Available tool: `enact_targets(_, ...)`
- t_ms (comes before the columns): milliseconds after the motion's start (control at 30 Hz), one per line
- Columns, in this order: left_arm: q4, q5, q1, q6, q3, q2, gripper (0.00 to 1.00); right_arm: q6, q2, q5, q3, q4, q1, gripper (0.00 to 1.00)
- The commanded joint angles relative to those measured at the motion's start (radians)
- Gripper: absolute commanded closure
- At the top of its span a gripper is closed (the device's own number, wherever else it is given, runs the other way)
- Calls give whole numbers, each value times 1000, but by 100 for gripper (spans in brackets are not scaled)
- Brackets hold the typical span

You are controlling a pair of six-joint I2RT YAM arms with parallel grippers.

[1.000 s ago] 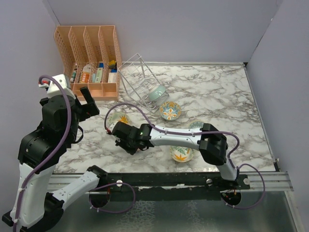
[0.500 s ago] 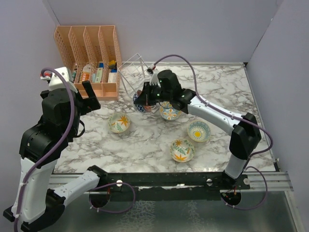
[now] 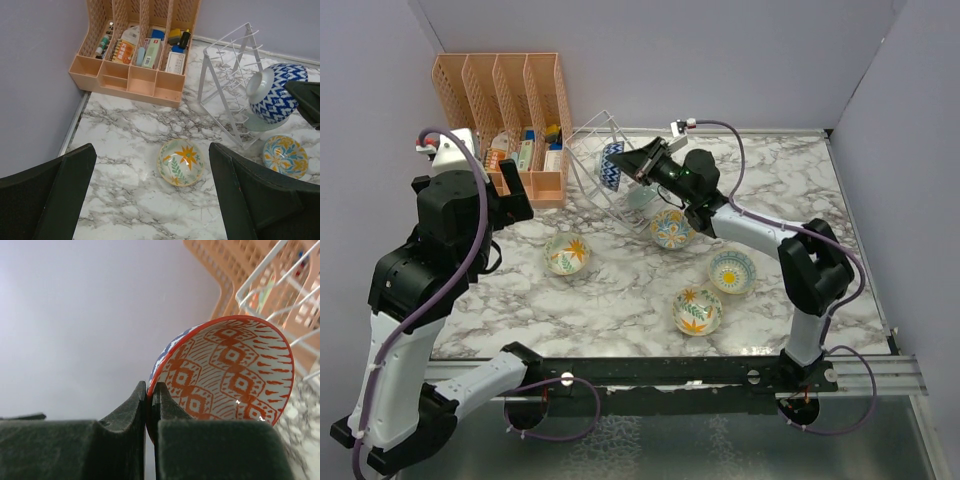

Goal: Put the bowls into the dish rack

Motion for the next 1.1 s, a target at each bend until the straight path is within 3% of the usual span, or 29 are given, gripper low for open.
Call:
enact_targets(0, 16, 18, -4, 32, 27, 14, 1, 149, 35, 246, -39, 345, -20, 99)
enact_targets(400, 39, 60, -4, 54, 2, 39, 1, 310, 214, 435, -41, 619, -28, 99)
enact_targets(600, 44, 68, -6, 59, -5, 44, 1, 323, 203, 511, -87, 621, -28, 99)
enact_targets(1067, 56, 79, -14, 57, -25, 50, 1, 410, 203, 498, -200, 663, -28, 99)
